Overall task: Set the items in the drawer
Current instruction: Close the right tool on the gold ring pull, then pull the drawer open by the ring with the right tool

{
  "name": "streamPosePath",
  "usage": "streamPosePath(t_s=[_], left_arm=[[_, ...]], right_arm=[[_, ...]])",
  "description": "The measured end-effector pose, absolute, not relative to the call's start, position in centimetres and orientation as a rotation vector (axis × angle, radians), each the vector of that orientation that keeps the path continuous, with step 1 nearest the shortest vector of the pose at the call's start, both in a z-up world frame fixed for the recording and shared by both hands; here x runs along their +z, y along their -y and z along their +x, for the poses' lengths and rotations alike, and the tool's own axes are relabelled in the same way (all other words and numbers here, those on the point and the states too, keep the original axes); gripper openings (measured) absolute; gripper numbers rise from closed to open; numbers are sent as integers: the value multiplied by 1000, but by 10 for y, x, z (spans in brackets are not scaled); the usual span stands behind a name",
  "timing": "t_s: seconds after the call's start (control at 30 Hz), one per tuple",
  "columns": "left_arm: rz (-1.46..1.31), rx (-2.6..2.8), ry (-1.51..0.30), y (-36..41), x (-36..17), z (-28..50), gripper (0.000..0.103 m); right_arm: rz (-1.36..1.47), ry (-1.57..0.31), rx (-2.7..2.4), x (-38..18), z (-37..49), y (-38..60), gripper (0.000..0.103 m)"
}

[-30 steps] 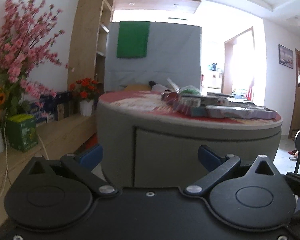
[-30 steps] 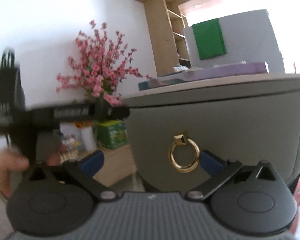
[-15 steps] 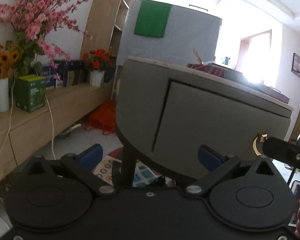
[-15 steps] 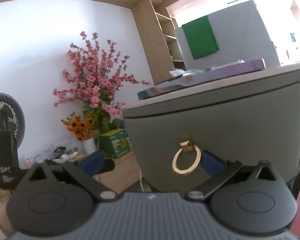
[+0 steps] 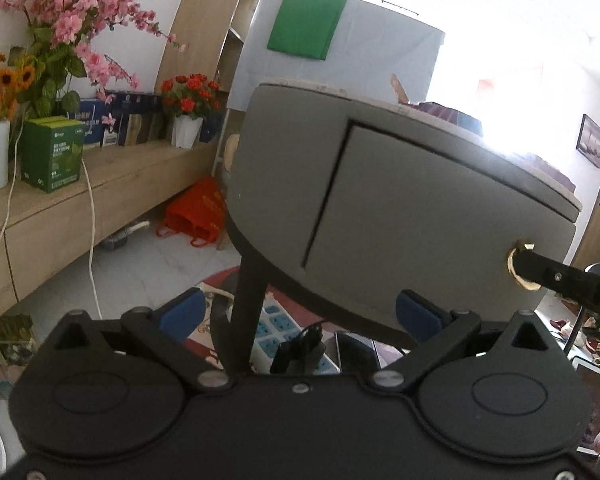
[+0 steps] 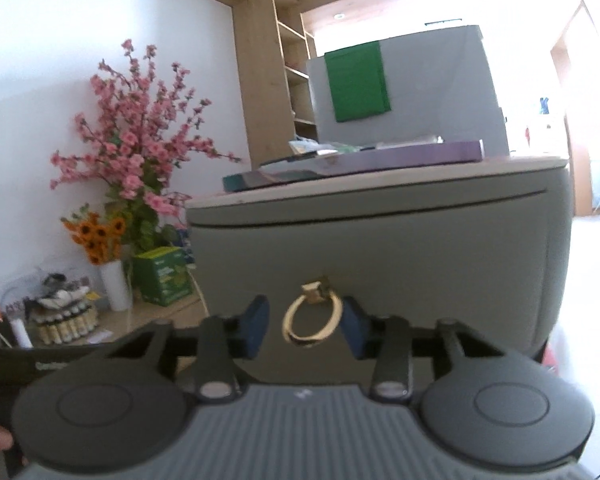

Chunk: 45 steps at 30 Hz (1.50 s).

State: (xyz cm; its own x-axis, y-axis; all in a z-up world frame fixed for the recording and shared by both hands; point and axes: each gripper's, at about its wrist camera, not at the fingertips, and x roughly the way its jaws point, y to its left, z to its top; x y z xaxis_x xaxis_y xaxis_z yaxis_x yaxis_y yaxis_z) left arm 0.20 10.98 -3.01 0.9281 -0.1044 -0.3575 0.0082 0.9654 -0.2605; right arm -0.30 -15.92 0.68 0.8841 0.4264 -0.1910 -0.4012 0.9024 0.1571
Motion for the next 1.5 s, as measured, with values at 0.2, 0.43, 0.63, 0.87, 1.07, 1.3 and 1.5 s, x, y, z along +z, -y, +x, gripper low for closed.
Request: streamPosePath(t_s=[0.2, 0.43, 0.63, 0.87, 1.07, 1.3, 1.5], left_arm=[[-266, -75, -397, -106, -37, 3, 103], [-278, -88, -392, -106, -41, 3, 103], [-306, -89, -400, -112, -45, 5, 103], [-347, -94, -392, -123, -47, 4, 103], [-361, -89, -386, -131, -48, 4, 103], [-368, -89, -385, -135, -47, 3, 103], [-360, -101, -367, -133, -43, -1, 103]], right_arm=[[-4, -209, 380, 6, -10, 149, 25], [-157, -200, 320, 6, -16, 131, 24], [-427, -157, 197, 0, -24, 94, 19], [-684, -140, 125, -9, -29, 68, 20], [-610, -153, 74, -9, -29, 63, 19], [-379, -239, 102, 7, -18, 82, 19], [-93, -472, 275, 39, 14, 127, 18]])
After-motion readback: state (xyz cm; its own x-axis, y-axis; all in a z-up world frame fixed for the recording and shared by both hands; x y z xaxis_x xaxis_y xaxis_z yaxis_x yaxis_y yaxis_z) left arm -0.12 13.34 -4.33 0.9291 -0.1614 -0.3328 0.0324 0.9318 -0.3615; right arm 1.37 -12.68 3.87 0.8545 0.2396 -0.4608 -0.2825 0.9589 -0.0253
